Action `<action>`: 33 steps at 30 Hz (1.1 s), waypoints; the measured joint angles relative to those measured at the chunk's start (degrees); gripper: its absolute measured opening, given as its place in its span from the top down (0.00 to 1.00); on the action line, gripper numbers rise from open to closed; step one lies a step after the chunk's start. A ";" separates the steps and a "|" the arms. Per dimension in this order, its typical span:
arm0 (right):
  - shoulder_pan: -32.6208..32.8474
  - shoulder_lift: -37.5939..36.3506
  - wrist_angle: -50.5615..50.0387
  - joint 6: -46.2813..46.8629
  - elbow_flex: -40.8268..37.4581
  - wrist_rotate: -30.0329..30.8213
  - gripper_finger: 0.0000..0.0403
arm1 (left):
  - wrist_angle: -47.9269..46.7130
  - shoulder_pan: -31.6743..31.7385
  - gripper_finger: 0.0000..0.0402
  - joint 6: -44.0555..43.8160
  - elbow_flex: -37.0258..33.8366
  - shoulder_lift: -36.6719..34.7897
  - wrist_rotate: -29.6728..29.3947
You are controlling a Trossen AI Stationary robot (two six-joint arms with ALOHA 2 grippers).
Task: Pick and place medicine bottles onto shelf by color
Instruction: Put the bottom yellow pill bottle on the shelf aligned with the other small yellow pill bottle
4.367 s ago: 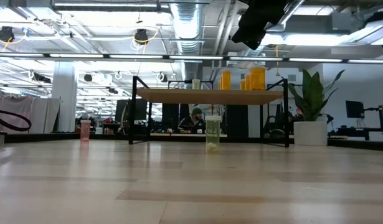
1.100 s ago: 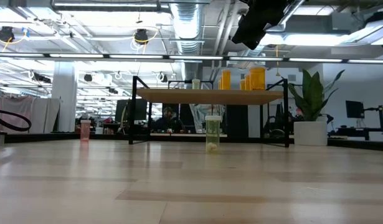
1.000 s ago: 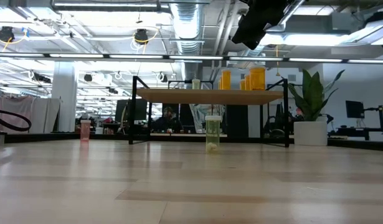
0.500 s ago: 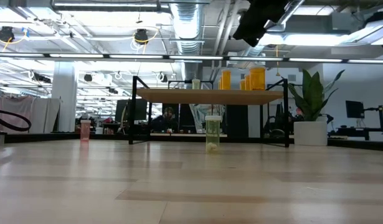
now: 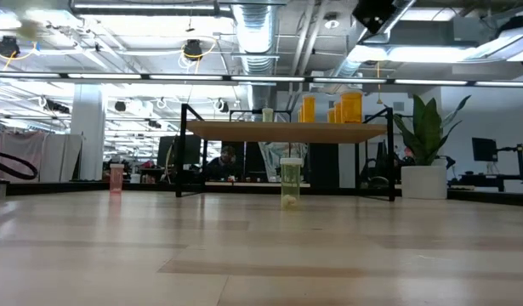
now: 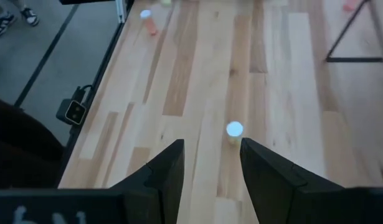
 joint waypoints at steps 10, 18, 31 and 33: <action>-3.21 -8.79 4.88 -1.39 -7.43 1.08 0.56 | 0.21 20.69 0.72 25.06 0.95 0.13 -3.62; -9.55 -10.43 19.67 -3.02 -13.27 1.30 0.56 | 1.43 36.17 0.72 37.31 0.95 0.13 0.49; -15.45 -3.94 31.56 0.71 -13.22 1.25 0.56 | 3.82 53.76 0.72 58.23 9.87 0.17 -3.06; -16.15 -2.55 33.87 3.20 -13.22 1.23 0.56 | 3.58 56.29 0.72 61.40 11.76 0.79 -3.53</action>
